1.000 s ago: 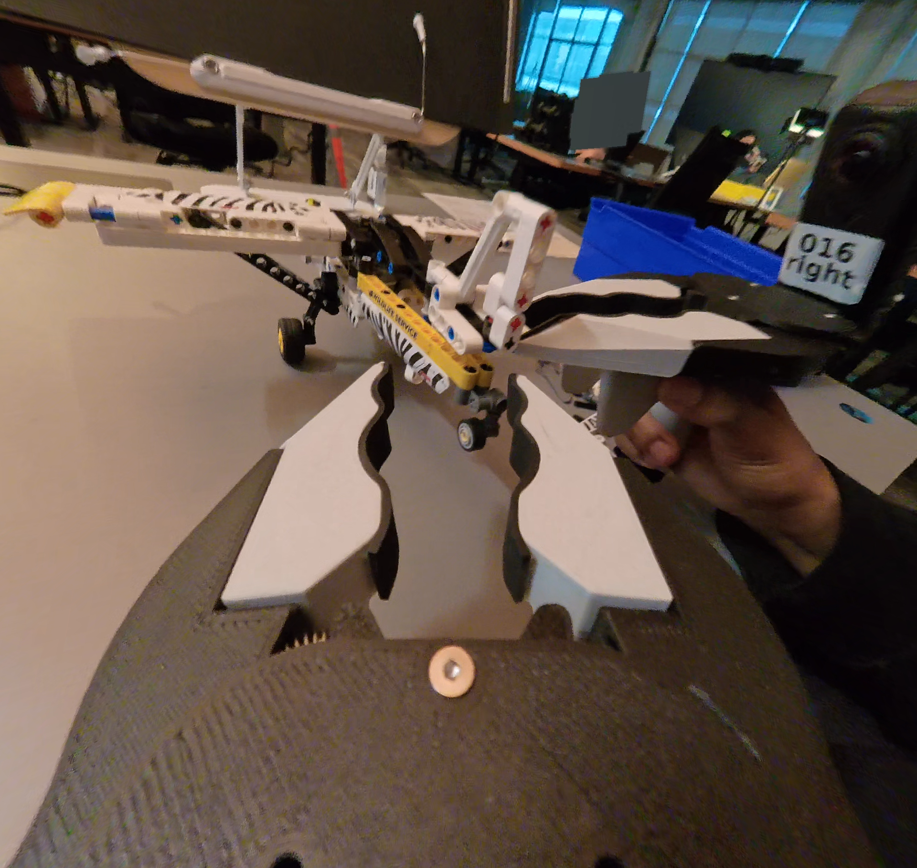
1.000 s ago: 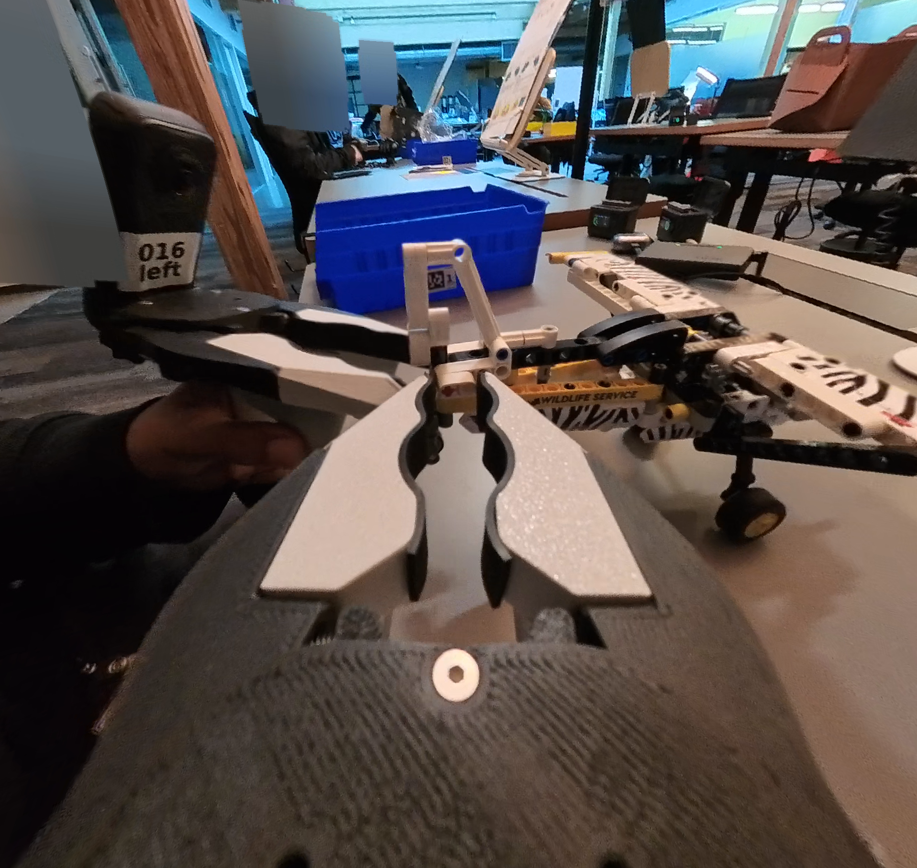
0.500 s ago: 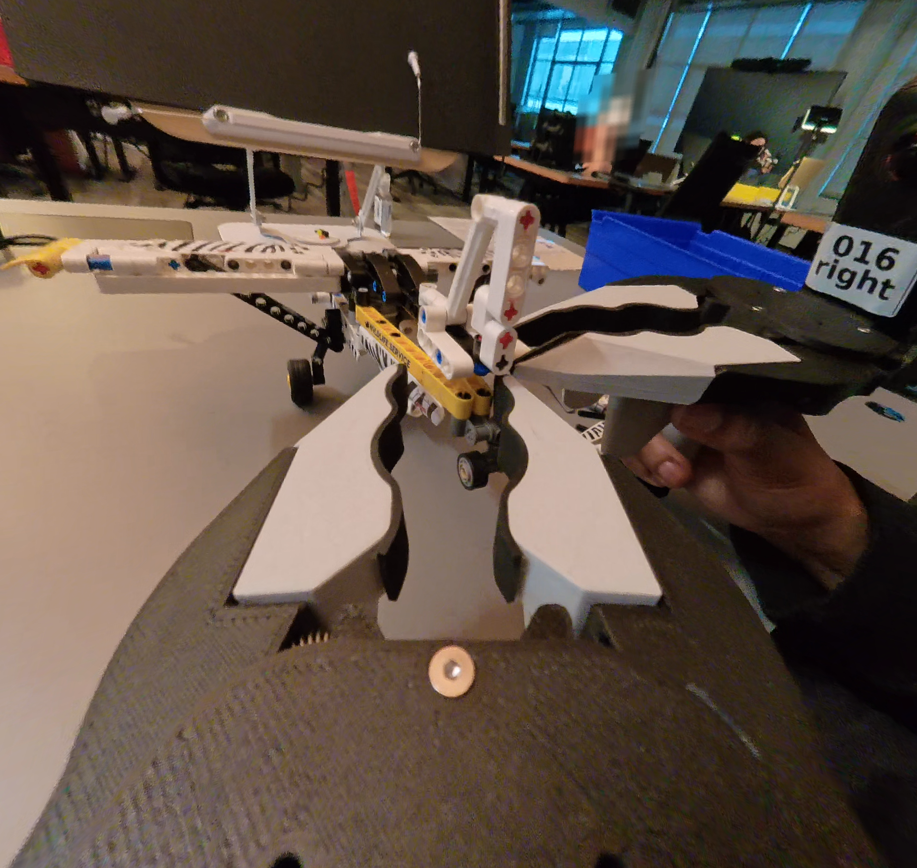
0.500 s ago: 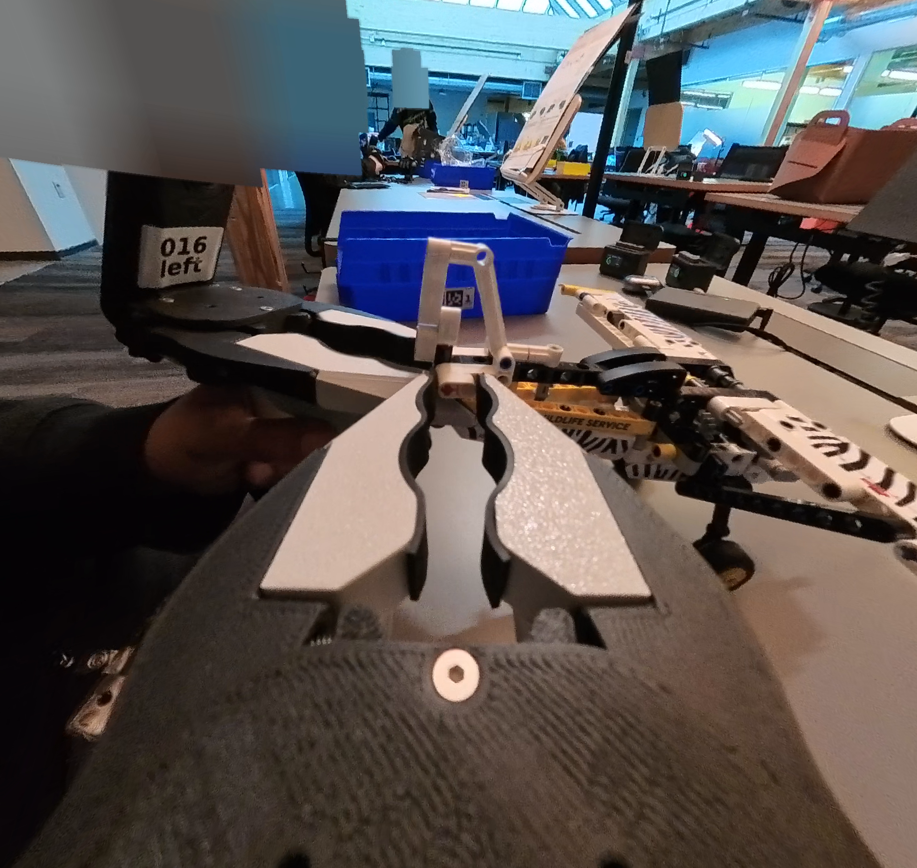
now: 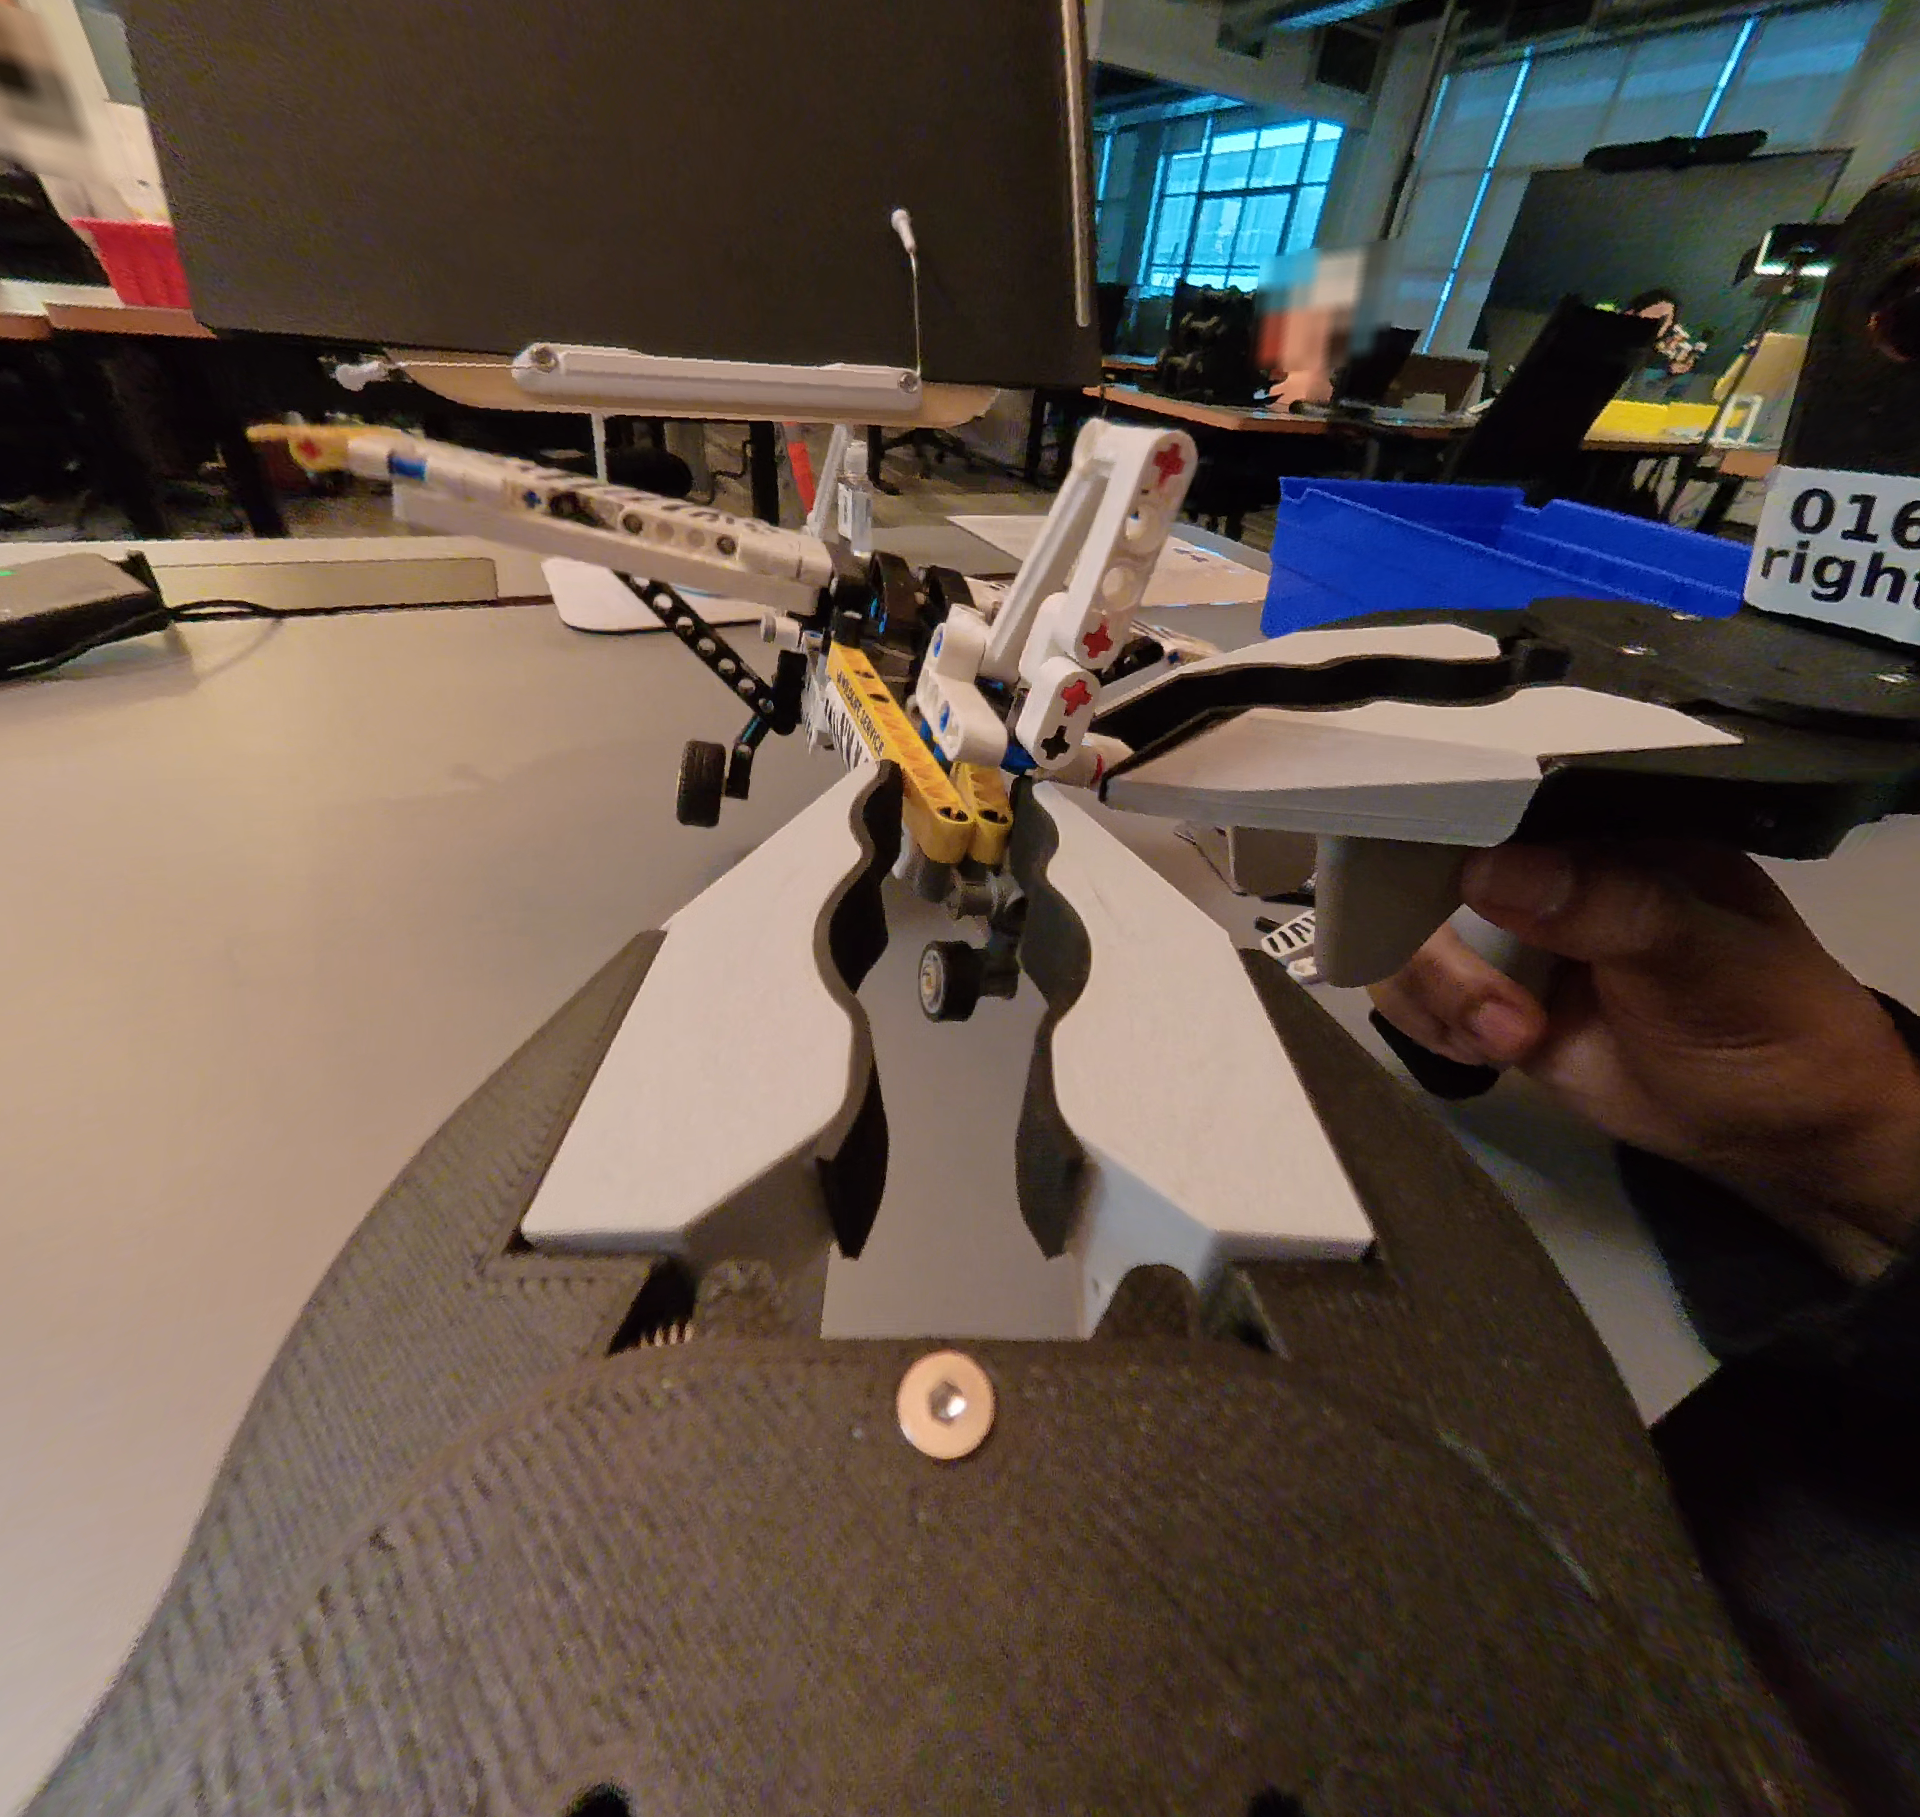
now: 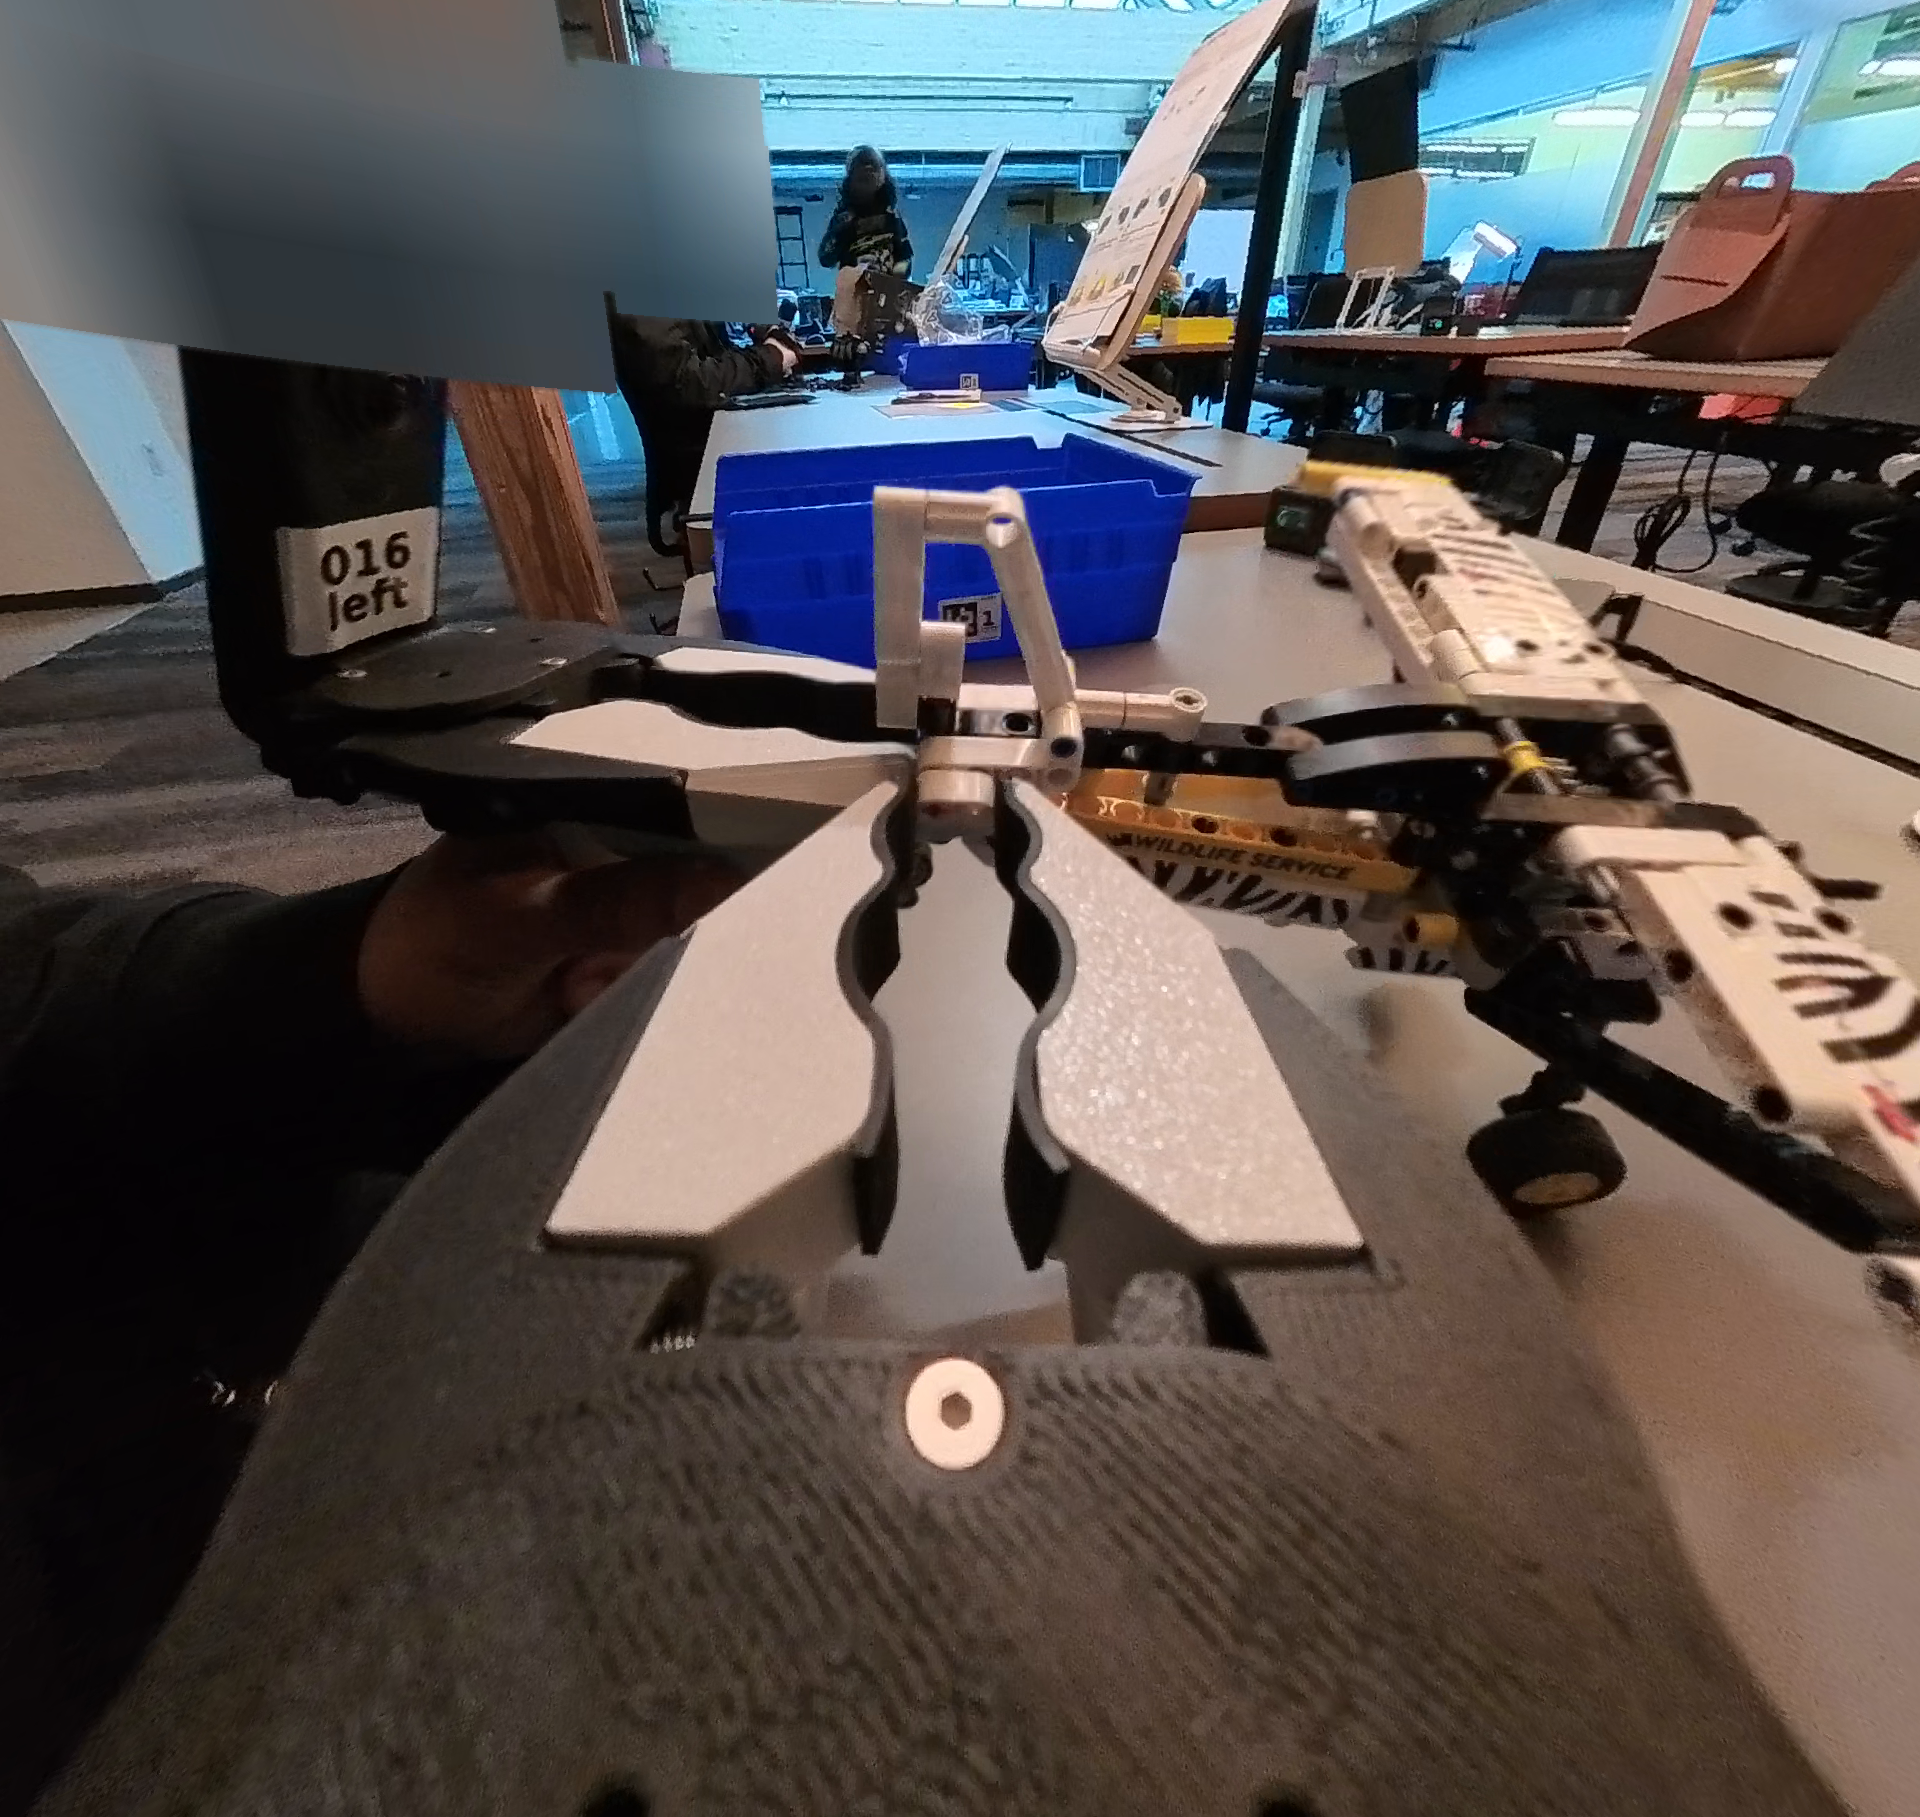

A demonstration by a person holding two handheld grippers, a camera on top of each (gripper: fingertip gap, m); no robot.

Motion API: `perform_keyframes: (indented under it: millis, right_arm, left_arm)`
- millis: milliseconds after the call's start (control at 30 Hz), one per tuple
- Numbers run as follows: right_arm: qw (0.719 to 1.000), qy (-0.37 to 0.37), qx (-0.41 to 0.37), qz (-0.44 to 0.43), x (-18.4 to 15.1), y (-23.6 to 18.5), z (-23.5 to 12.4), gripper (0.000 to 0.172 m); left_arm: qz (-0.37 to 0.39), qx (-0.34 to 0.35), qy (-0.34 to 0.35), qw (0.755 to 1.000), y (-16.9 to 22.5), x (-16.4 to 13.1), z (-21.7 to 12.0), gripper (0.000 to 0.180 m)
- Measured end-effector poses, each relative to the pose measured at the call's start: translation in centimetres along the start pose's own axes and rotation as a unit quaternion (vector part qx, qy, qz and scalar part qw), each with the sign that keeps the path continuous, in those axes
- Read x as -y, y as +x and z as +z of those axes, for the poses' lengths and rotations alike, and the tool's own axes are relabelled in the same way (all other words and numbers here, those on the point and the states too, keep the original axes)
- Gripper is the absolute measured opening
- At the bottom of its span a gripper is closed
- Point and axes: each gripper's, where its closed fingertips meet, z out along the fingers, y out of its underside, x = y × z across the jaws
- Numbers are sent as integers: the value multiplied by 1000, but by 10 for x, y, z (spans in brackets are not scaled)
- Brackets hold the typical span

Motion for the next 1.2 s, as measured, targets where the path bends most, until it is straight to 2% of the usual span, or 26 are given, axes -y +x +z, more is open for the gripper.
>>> perform_keyframes:
  millis: [333, 433, 533, 800, 833, 900, 933, 967, 1100, 1200]
  right_arm:
    - [1000, 14, 3, 15, 3, 5, -3, 13]
    - [1000, 13, 1, 22, 2, 8, -5, 13]
    - [999, 13, 5, 32, 0, 8, -6, 13]
    - [1000, 3, -9, 8, -3, 9, -4, 13]
    - [1000, 1, -10, 9, -4, 10, -4, 13]
    - [1000, -5, -15, 9, -6, 12, -5, 13]
    - [1000, -8, -18, 7, -7, 13, -4, 13]
    - [1000, -11, -18, 4, -8, 13, -4, 13]
    - [999, -27, -22, -37, -13, 6, 0, 14]
    - [995, -47, -47, -79, -18, 8, 3, 14]
  left_arm:
    - [10, -18, -4, 1000, 6, -1, 1, 18]
    - [-32, -63, 3, 997, 13, 0, -2, 27]
    - [-71, -80, 16, 994, 9, 3, -6, 33]
    - [-52, -83, 15, 995, 13, 3, -8, 20]
    - [-56, -92, 20, 994, 14, 5, -9, 22]
    - [-72, -131, 42, 988, 21, 11, -15, 36]
    - [-85, -137, 46, 986, 21, 13, -16, 31]
    - [-95, -140, 43, 985, 20, 13, -16, 34]
    - [-108, -101, 0, 989, 10, 0, -7, 39]
    - [-114, -85, -12, 990, 5, -4, -6, 28]
